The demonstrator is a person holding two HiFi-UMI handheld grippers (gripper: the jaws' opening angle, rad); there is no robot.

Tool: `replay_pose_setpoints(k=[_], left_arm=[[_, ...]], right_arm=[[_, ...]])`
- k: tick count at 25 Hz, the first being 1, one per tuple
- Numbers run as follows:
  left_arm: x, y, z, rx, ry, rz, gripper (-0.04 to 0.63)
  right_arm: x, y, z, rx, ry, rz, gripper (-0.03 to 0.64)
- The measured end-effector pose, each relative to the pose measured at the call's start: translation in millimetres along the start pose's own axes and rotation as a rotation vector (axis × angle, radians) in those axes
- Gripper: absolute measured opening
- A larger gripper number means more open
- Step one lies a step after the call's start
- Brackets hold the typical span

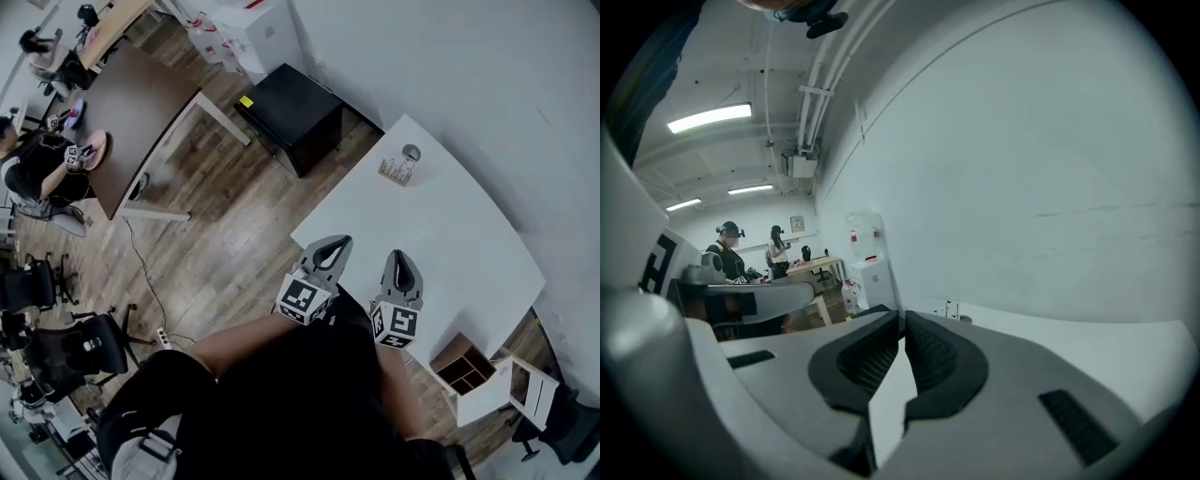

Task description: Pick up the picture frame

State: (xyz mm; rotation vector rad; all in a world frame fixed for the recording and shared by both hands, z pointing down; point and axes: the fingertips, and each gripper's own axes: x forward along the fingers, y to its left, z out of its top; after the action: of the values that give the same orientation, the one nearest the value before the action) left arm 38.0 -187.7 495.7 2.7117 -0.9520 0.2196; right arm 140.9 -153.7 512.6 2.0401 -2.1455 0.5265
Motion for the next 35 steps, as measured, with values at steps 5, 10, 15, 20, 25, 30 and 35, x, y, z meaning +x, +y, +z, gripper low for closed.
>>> replay_pose_setpoints(k=[5, 10, 15, 20, 25, 30, 35], left_arm=[[55.9, 27.5, -22.2, 0.011, 0.058, 0.016, 0.015], [102.8, 32.3, -33.3, 0.087, 0.087, -0.001, 0.017], [144.0, 53.0, -58.1, 0.036, 0.132, 0.01, 0.018], [178.6, 75.4, -83.4, -0.002, 0.194, -0.023, 0.103], [206.3, 97.5, -99.0, -0.006, 0.216, -0.008, 0.104], [239.5, 111.1, -125.4, 0.014, 0.27, -0.015, 0.104], [256.3, 121.6, -152.3, 0.006, 0.315, 0.017, 0.117]], right_arm=[[51.1, -36.6, -13.3, 0.03, 0.038, 0.006, 0.037], [81.5, -60.5, -22.5, 0.034, 0.077, 0.018, 0.038], [118.1, -78.6, -37.6, 0.036, 0.116, 0.01, 0.038], [149.6, -98.1, -44.5, 0.03, 0.119, -0.003, 0.053], [183.7, -111.1, -70.7, 0.026, 0.184, 0.002, 0.115], [214.8, -125.3, -91.1, -0.045, 0.204, -0.037, 0.115], [242.1, -130.6, -106.3, -0.055, 0.232, -0.053, 0.115]])
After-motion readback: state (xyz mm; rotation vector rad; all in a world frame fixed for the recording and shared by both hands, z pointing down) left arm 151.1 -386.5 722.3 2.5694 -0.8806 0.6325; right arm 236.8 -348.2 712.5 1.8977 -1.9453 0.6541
